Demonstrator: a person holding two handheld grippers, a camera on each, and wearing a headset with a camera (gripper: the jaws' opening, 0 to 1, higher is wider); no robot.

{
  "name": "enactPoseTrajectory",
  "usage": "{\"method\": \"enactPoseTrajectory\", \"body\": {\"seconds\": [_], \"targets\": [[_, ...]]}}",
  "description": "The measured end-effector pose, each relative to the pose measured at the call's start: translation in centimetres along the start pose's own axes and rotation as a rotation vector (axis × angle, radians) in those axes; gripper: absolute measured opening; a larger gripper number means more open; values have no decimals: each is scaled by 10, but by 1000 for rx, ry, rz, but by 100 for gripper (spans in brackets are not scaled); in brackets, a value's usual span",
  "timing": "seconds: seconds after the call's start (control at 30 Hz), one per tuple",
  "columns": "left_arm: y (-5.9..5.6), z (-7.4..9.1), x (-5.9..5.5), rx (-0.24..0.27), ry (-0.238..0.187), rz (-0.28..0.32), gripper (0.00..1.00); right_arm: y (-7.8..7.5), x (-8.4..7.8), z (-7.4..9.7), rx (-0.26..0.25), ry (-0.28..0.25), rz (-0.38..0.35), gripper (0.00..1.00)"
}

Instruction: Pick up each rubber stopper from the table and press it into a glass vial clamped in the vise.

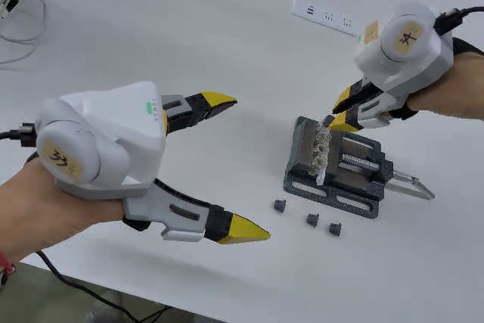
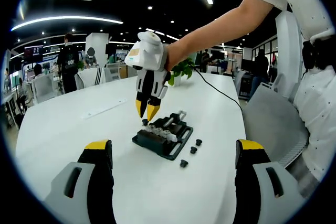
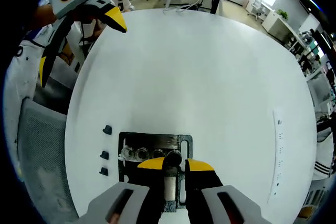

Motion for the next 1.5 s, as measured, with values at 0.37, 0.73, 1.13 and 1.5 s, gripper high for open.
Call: {"method": "enactPoseTrajectory", "body": {"seconds": [0.37, 0.73, 1.13, 1.5], "targets": [[-2, -2, -1, -6, -1, 5, 97, -3, -5, 6, 12, -33, -19, 0], [-1, -1, -1, -3, -1, 11, 97, -2, -3, -3, 26, -28, -19, 0], [-1, -3, -1, -3, -3, 18, 96, -2, -3, -5, 34, -22, -15, 0], [-1, -6, 0, -12, -5, 16, 96, -1, 1, -7, 34, 1, 8, 0]]}}
Point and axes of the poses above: the centre of the closed fingertips' face, and the gripper's own axes: z roughly backward along the fingers, y roughly to its left, x roughly out of its top, the point moved 7 cm from there along z, roughly backward along the fingers, and after that the axes turned 7 degrees about x, right-handed, at the moved point
